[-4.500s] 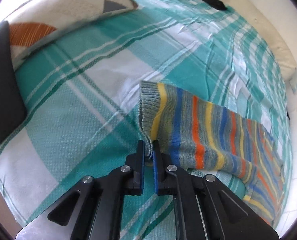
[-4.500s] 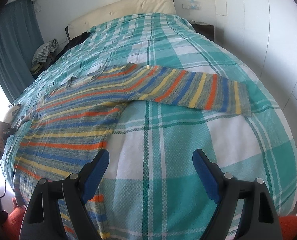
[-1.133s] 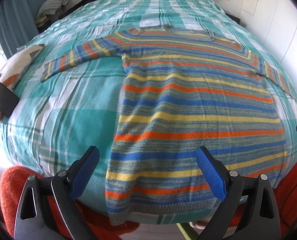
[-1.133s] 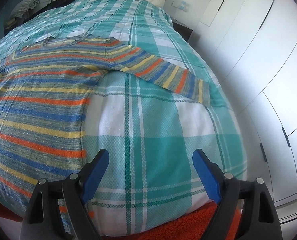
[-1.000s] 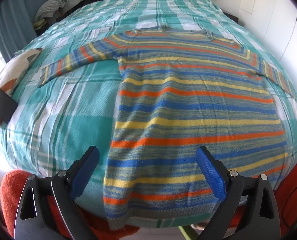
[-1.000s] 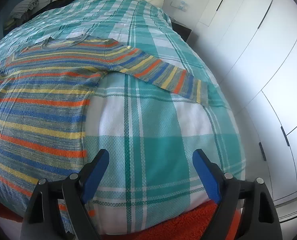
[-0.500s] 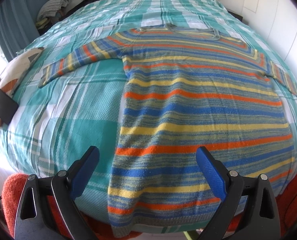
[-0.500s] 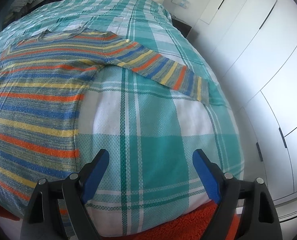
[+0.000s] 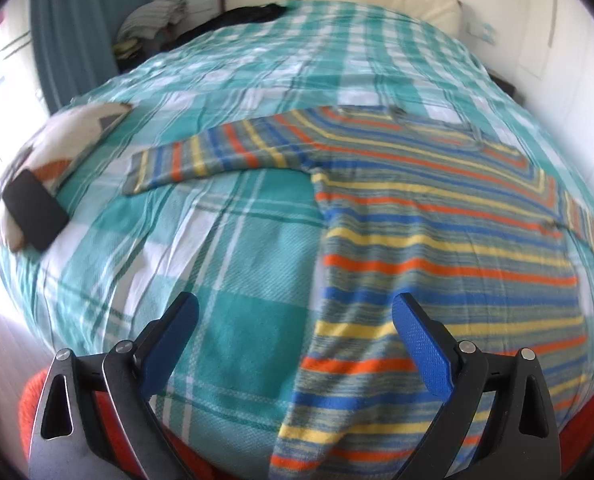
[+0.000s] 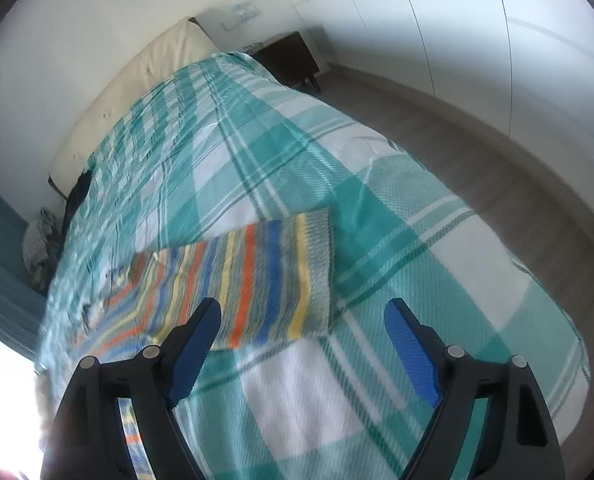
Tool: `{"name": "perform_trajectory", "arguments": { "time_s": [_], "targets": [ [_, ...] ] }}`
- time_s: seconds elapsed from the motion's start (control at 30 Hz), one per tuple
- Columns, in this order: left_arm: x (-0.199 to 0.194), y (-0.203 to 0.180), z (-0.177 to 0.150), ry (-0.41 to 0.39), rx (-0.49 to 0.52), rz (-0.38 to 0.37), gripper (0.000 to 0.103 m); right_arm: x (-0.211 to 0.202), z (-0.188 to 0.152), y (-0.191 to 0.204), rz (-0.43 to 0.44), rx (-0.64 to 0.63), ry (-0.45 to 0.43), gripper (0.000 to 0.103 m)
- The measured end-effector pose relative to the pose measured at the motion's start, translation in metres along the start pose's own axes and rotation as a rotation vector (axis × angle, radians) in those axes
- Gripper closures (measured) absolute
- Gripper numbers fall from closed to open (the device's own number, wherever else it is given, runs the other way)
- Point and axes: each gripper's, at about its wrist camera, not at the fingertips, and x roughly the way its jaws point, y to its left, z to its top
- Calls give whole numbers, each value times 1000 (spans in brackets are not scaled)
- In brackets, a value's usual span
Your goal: Fold small clothes
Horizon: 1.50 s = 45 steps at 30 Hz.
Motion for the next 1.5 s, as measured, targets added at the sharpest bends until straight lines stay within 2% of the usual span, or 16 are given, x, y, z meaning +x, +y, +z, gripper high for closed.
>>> {"name": "perform_trajectory", "arguments": {
  "time_s": [0.1, 0.23, 0.3, 0.33, 0.37, 0.47, 0.57, 0.7, 0.87, 1.07, 1.3, 1.33, 1.37, 1.4, 1.43, 1.5],
  "targets": [
    [12, 11, -9, 45, -48, -5, 5, 30, 21, -18, 71, 91, 79, 30],
    [20, 15, -19, 63, -25, 36, 5, 62, 23, -10, 68, 100, 143, 47],
    [23, 17, -20, 69, -21, 53, 5, 75, 22, -6, 51, 96, 176, 65],
    [26, 17, -21, 74, -24, 54, 5, 82, 21, -3, 51, 87, 201, 102],
    [27, 19, -21, 79, -26, 54, 5, 88, 20, 3, 28, 49, 231, 101],
    [27, 19, -23, 77, -20, 58, 5, 78, 21, 15, -186, -56, 158, 102],
    [26, 18, -24, 67, -7, 61, 5, 77, 25, 10, -222, -15, 160, 102],
    [27, 19, -24, 66, -7, 54, 5, 67, 30, 48, -260, -126, 132, 102],
    [29, 19, -21, 66, -23, 29, 5, 25, 35, 158, -6, -309, 58, 102],
    [28, 14, -21, 46, 8, 32, 5, 20, 0, 312, 329, -478, 139, 102],
    [32, 16, -26, 60, 13, 49, 5, 82, -78, 403, 447, -595, 270, 99],
    [32, 17, -27, 61, 13, 50, 5, 93, -85, 403, 461, -583, 302, 88],
    [33, 17, -27, 61, 14, 51, 5, 102, -93, 401, 467, -563, 339, 64],
    [33, 17, -27, 62, 12, 51, 5, 104, -96, 396, 483, -540, 346, 53],
    [33, 18, -28, 63, 11, 48, 5, 103, -96, 391, 512, -516, 338, 46],
    [33, 18, -28, 63, 11, 48, 5, 102, -89, 377, 532, -472, 330, 46]
  ]
}}
